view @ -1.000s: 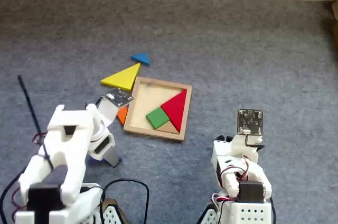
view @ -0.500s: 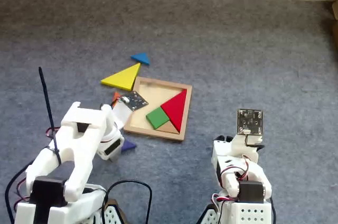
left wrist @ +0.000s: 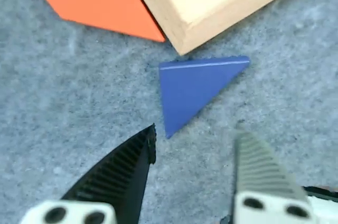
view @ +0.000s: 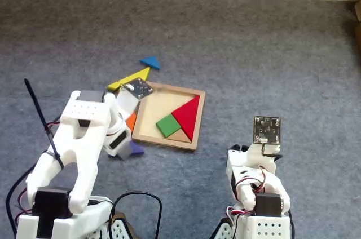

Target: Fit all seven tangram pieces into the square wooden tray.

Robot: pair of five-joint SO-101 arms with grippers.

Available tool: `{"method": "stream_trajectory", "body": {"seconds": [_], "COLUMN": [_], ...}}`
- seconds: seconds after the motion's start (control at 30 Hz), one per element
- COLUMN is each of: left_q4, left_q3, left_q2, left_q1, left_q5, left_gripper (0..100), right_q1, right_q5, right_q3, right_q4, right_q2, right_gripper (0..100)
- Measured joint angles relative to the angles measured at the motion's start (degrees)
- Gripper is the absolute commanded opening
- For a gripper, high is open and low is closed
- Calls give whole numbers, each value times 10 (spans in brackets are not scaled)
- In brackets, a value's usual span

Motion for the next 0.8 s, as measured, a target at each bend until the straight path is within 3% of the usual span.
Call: {"method": "stream_trajectory", "body": {"seconds": [0.4,0.8], "left_q4": [-76,-84], "left_q3": [-4,-7], "left_q2": [7,80], "left_q1": [51,55], "left_q5": [-24,-62], "left_gripper": [312,280], "right_q1": [0,0], "right_q5": [0,0], "right_q3": [0,0], "right_q4": [0,0], "right_q2": [0,0], "right_gripper": [66,66]}}
